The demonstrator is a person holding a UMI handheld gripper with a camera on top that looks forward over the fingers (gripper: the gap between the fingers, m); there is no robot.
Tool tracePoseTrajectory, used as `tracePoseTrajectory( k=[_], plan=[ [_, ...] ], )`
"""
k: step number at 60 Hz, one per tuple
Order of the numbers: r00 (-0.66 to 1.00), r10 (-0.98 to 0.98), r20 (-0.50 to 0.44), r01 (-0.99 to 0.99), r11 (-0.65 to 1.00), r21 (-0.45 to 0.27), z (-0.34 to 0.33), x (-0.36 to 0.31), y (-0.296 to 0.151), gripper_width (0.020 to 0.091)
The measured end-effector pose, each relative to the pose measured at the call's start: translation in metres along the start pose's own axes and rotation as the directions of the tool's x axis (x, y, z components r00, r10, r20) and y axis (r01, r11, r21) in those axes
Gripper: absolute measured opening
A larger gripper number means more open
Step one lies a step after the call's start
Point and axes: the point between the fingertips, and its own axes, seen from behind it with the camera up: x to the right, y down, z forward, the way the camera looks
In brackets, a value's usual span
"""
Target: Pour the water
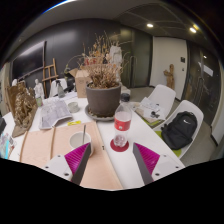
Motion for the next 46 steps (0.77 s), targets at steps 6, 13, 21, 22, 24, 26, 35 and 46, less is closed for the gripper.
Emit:
tracePoseTrajectory(
  k=[6,13,21,22,24,26,35,46],
  plan=[
    [1.0,-0.022,-0.014,0.022,1.0,0.004,-0.06,-0.028,0.004,0.0859],
    [0.999,-0.052,-0.003,0.052,0.998,0.022,-0.113,-0.062,0.01,0.0856],
    [0.995,-0.096,-0.01,0.097,0.995,0.039,-0.157,-0.092,0.019,0.0858],
    [0.995,-0.103,-0.011,0.103,0.994,0.04,-0.16,-0.093,0.021,0.0857],
    [0.993,-0.113,-0.016,0.114,0.993,0.041,-0.167,-0.098,0.023,0.0857],
    [0.992,-0.122,-0.018,0.122,0.992,0.042,-0.173,-0.103,0.025,0.0855],
    [0.99,-0.137,-0.011,0.137,0.989,0.045,-0.187,-0.114,0.032,0.0857],
    [0.987,-0.161,-0.022,0.161,0.987,0.019,-0.196,-0.115,0.04,0.0855]
  ],
)
